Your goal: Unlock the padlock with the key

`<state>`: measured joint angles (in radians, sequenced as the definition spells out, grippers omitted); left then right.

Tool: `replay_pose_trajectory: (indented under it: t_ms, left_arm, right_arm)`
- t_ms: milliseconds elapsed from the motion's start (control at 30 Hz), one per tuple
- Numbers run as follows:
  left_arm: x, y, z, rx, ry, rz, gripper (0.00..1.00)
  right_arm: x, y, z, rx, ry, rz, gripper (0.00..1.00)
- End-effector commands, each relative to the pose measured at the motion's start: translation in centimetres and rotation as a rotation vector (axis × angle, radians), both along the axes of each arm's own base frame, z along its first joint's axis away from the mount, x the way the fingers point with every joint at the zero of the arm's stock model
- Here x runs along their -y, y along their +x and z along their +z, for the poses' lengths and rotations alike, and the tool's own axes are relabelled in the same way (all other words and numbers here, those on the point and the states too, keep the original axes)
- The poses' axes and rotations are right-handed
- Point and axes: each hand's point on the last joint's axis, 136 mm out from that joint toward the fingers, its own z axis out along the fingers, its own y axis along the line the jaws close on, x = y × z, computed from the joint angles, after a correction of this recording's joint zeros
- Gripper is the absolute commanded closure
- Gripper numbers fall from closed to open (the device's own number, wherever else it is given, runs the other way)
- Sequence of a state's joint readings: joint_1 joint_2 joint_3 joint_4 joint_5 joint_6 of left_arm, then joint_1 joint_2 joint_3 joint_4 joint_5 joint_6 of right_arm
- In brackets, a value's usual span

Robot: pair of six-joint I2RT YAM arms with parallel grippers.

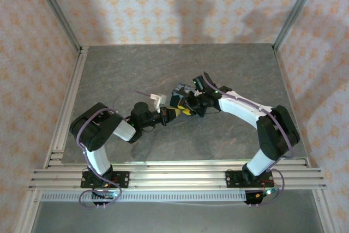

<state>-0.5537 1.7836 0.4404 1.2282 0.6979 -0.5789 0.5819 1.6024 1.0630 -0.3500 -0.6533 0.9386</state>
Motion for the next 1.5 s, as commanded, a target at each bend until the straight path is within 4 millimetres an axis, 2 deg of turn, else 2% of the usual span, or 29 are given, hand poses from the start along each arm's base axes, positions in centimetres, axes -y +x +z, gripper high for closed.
replay_pose_trajectory:
  t_ms: [0, 267, 500, 1000, 1200, 1467]
  left_arm:
    - [0.7, -0.7, 0.7, 0.038, -0.019, -0.023, 1.0]
    - [0.7, -0.9, -0.5, 0.013, 0.0, 0.005, 1.0]
    - [0.4, -1.3, -1.5, -0.018, 0.013, 0.026, 1.0]
    - [-0.4, -2.0, -5.0, -0.086, 0.084, 0.066, 1.0]
    - [-0.5, -2.6, -5.7, -0.101, 0.101, 0.063, 1.0]
    - [-0.1, -3.0, -5.7, -0.125, 0.088, 0.063, 1.0]
  right_arm:
    - [-0.2, 1.0, 1.9, 0.084, 0.036, -0.035, 0.61]
    - [-0.2, 0.4, 1.1, 0.088, 0.006, -0.031, 0.54]
    - [0.7, -0.1, 0.1, 0.141, -0.095, -0.038, 0.46]
    - [2.1, -0.5, -2.1, 0.247, -0.229, -0.082, 0.46]
    - [2.2, -0.7, -2.9, 0.266, -0.205, -0.139, 0.45]
    - [1.8, -1.4, -4.4, 0.269, -0.176, -0.189, 0.43]
